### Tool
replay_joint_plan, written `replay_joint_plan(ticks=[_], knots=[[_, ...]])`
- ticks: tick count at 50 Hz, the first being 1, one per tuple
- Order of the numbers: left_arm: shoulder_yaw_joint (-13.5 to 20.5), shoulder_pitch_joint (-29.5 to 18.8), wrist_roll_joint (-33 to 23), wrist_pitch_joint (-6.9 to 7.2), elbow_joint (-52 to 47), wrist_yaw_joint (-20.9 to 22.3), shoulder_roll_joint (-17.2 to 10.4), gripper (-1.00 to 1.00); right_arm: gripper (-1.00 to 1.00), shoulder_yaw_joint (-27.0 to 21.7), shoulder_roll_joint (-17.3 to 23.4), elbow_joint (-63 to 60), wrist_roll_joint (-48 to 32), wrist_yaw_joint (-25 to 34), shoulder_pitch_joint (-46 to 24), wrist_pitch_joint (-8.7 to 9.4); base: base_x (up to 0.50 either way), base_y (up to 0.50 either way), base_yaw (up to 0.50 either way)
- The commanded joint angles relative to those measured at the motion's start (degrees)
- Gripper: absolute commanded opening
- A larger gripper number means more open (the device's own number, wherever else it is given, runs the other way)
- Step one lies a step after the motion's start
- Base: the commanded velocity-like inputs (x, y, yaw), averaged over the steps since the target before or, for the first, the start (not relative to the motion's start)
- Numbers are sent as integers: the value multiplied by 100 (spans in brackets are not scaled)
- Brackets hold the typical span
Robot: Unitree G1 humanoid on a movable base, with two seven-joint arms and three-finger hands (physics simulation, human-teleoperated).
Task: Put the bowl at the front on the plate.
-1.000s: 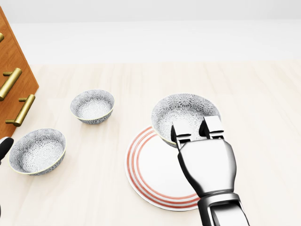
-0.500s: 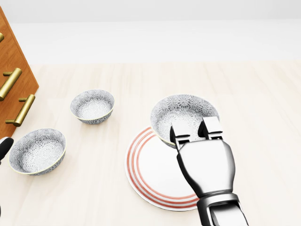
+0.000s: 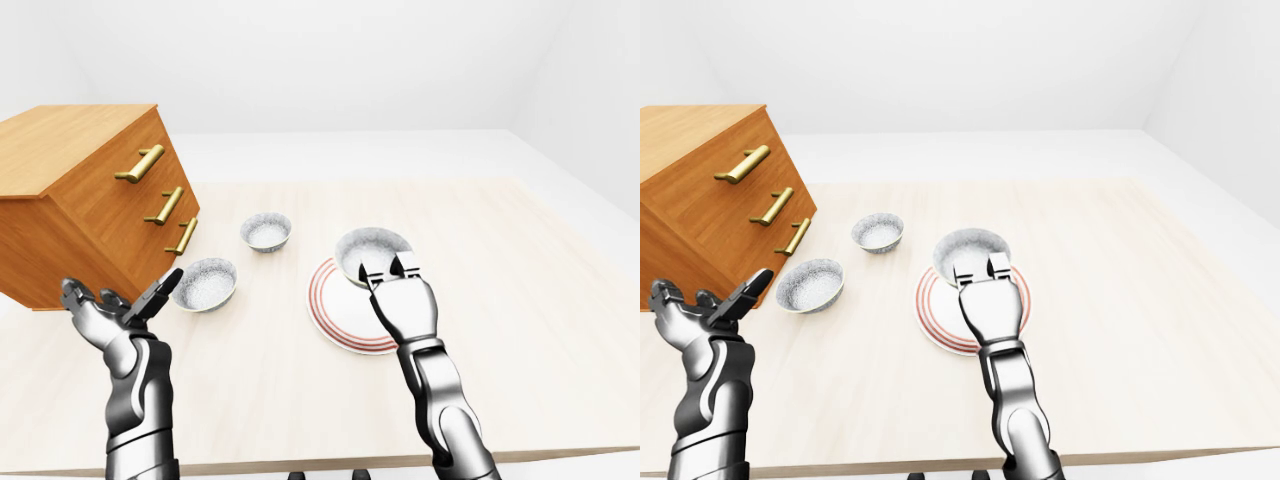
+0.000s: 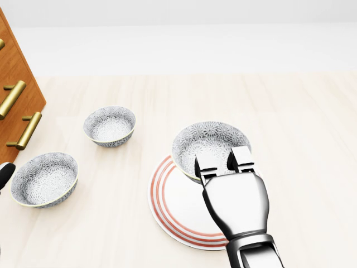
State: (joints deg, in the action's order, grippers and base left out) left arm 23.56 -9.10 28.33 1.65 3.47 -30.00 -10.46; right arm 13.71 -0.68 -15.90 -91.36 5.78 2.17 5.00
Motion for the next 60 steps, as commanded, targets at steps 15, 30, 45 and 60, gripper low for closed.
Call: replay_joint_plan(ticks=[15, 30, 45, 60], knots=[[-1, 29, -20, 15, -68, 0, 5, 100, -100, -48, 29, 664, -37, -483, -209, 0, 0, 0, 0], [-18, -15, -19, -86, 63, 0, 0, 100, -100, -87, -3, 1338, 234, -827, -424, 0, 0, 0, 0], [-8, 3, -11, -47, -5, 0, 3, 100, -100, -60, 37, 1272, 308, -851, -275, 0, 0, 0, 0], [-16, 42, -2, 39, -137, 0, -5, 100, -100, -50, 73, 1322, 373, -943, -192, 0, 0, 0, 0]])
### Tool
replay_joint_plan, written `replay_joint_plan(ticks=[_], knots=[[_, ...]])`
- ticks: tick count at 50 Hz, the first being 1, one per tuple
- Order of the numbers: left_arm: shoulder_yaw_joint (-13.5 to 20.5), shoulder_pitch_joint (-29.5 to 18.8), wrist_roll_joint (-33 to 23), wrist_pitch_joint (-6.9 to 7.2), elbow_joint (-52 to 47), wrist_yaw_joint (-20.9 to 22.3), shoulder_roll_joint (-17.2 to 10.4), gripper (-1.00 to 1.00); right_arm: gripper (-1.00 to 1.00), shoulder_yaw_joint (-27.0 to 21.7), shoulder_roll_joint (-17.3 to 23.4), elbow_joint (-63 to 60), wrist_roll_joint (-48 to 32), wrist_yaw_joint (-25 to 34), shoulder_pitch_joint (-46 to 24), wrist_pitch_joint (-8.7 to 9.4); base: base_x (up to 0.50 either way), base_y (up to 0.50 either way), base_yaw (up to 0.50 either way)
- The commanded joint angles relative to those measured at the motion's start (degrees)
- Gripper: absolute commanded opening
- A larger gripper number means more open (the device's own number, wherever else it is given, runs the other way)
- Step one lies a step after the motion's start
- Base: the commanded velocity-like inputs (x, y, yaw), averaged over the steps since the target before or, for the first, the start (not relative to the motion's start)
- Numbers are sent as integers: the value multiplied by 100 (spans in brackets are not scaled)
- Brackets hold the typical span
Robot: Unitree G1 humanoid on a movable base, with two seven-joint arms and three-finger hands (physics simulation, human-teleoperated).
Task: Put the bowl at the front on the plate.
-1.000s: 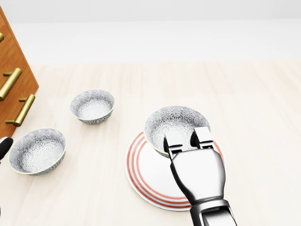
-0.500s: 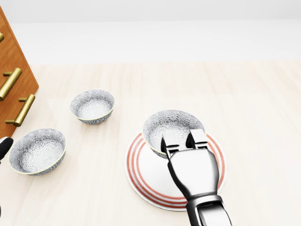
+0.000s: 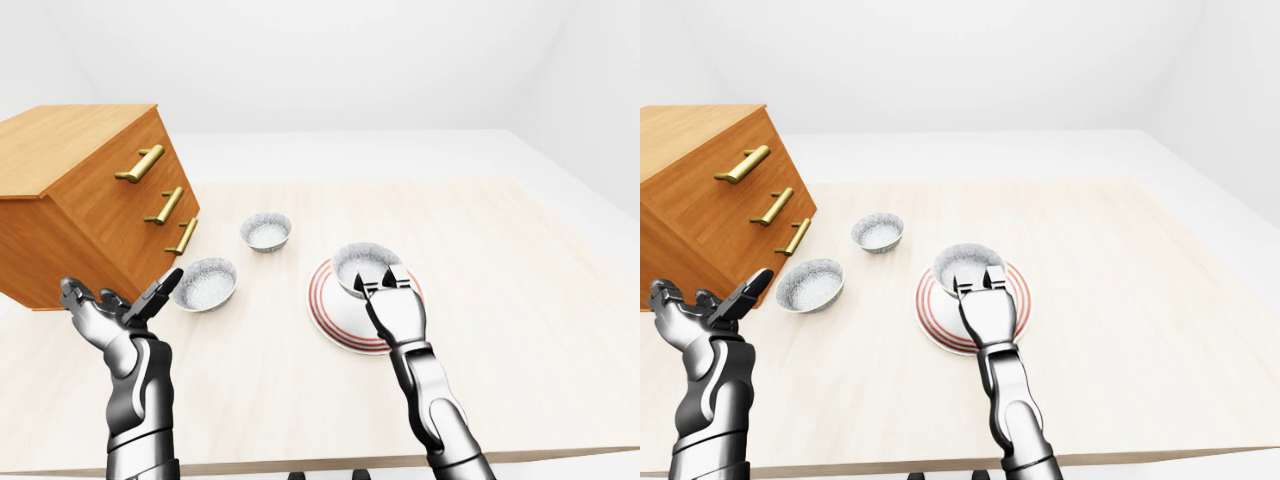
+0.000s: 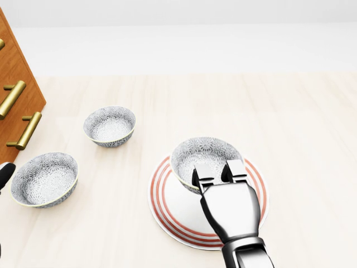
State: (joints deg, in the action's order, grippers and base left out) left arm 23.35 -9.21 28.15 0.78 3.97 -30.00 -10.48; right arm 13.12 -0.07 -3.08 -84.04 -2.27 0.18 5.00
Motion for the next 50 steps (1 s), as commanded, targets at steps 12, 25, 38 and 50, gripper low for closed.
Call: replay_joint_plan(ticks=[12, 25, 38, 50], knots=[[21, 3, -6, 30, -34, 0, 13, 100, -100, -4, 23, 218, -269, -285, -7, 0, 0, 0, 0], [2, -37, -7, -53, 84, 0, 0, 100, 100, 13, 15, 190, -263, -291, -32, 0, 0, 0, 0], [4, 0, 6, -15, 6, 0, -1, 100, 100, 22, 8, 79, -311, -230, -10, 0, 0, 0, 0], [16, 5, -3, 47, -55, 0, 6, 100, 100, 54, -13, -609, -642, 356, -26, 0, 0, 0, 0]])
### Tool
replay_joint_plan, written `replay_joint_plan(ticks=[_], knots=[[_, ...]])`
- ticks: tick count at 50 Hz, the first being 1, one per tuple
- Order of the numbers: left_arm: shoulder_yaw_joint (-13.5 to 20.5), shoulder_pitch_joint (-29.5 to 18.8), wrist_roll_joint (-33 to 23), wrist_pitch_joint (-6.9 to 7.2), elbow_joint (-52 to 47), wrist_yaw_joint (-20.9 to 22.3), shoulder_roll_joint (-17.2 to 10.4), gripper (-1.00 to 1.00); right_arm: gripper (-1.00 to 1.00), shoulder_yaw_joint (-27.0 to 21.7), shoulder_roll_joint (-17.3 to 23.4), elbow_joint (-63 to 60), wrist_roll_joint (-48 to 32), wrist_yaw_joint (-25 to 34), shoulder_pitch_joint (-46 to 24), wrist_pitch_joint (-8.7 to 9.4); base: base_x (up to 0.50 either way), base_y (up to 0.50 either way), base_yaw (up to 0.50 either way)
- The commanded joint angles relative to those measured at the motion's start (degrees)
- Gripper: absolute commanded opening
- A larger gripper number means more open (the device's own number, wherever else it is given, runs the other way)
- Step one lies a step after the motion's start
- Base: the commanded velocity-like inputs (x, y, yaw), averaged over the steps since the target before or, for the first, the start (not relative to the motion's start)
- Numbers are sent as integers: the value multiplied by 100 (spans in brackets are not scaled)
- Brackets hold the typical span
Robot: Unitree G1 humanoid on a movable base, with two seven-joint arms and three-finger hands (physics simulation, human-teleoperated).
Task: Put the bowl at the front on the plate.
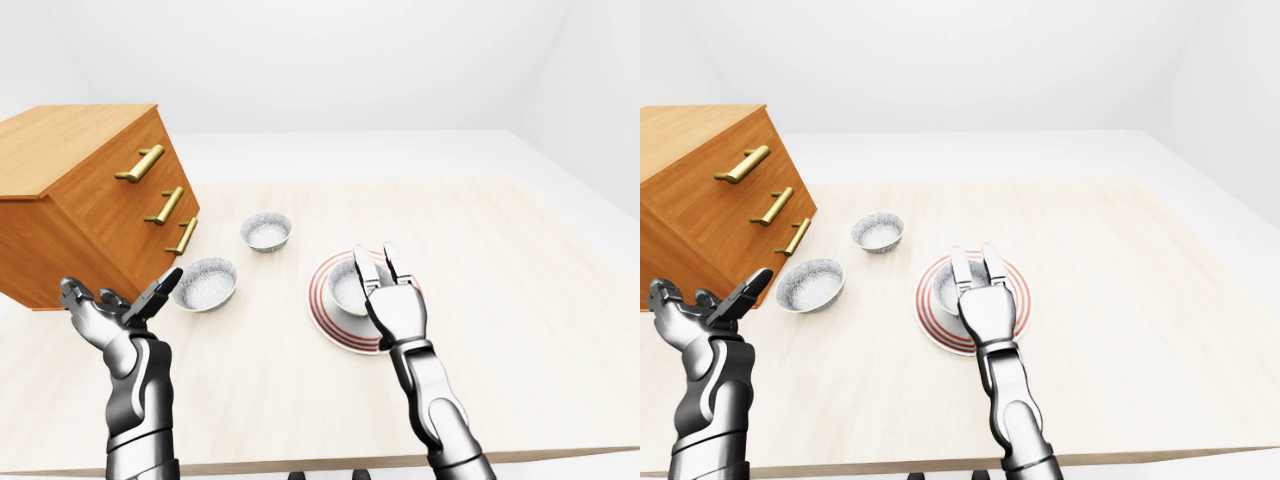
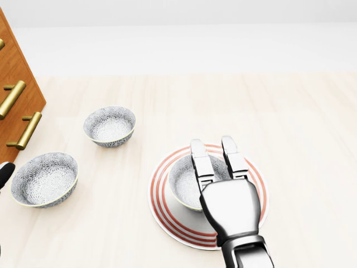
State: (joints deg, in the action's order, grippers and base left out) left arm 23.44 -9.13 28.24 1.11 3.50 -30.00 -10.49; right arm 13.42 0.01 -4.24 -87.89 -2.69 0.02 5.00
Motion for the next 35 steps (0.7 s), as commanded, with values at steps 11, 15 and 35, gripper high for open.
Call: replay_joint_plan(ticks=[11, 15, 35], knots=[[-1, -6, 0, 16, 0, 0, 0, 100, 100, 91, -164, -1275, -759, 1043, -73, 0, 0, 0, 0], [-5, -27, 0, -46, 84, 0, -1, 100, 100, 129, -221, -1510, -916, 1218, -89, 0, 0, 0, 0], [14, 22, 28, 70, -69, 0, 0, 100, 100, 284, -793, -2941, -2181, 2494, -939, 0, 0, 0, 0]])
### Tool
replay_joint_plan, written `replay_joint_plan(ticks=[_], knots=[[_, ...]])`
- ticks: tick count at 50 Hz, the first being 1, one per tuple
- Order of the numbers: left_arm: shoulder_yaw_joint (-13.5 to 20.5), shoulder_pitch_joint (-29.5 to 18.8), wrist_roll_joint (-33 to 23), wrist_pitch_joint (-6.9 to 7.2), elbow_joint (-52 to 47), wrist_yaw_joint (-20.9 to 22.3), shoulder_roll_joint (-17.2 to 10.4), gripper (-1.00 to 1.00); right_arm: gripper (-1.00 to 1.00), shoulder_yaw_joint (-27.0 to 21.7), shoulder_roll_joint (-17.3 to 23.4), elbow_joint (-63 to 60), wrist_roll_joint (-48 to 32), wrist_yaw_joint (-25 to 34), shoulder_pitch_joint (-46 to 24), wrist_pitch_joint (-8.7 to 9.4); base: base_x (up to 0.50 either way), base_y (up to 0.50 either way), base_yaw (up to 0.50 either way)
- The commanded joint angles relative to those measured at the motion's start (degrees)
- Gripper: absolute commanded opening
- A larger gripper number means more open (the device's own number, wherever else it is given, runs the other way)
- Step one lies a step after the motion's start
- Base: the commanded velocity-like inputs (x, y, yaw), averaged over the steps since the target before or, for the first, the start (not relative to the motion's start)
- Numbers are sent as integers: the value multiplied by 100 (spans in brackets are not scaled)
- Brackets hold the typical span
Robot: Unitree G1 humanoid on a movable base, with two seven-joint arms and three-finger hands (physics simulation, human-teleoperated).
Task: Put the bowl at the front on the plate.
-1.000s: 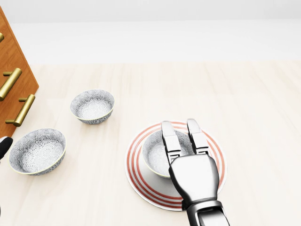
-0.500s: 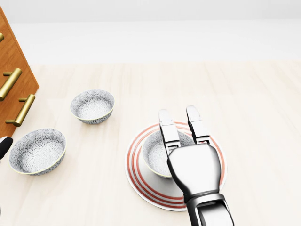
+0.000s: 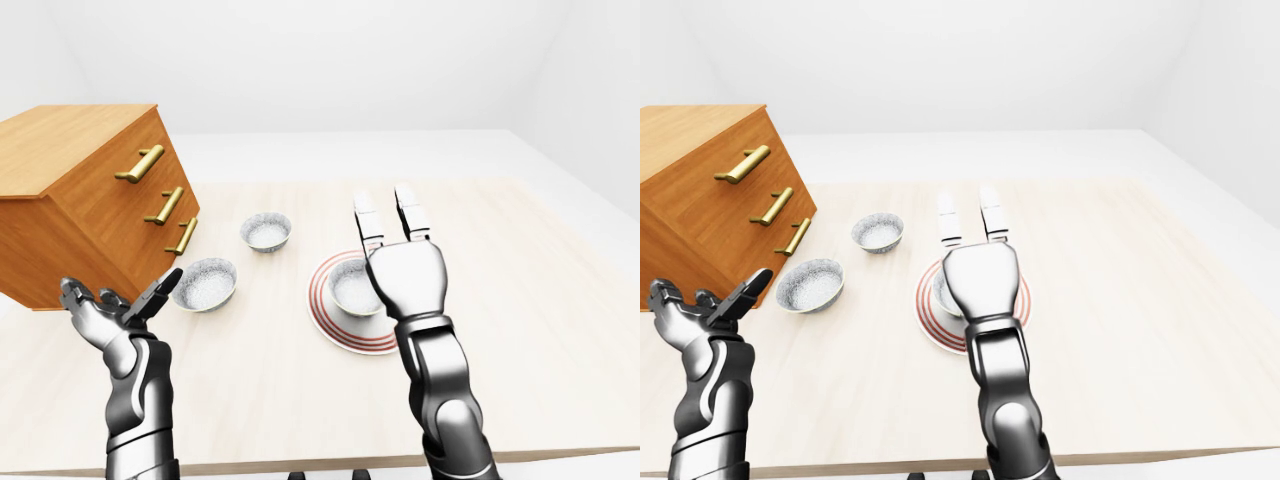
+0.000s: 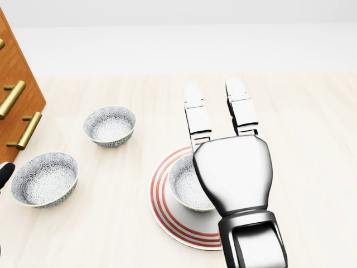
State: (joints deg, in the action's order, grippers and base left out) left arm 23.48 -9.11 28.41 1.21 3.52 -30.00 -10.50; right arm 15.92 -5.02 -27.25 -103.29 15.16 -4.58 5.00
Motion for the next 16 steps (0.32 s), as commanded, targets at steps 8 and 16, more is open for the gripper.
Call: replay_joint_plan(ticks=[8, 16], knots=[[9, -14, 17, 83, -20, 0, -11, 100, 100, -39, -402, -929, -970, 1282, -1210, 0, 0, 0, 0], [-11, -54, -20, 23, 101, 0, -21, 100, 100, -114, 59, -1198, -971, 1988, -2043, 0, 0, 0, 0]])
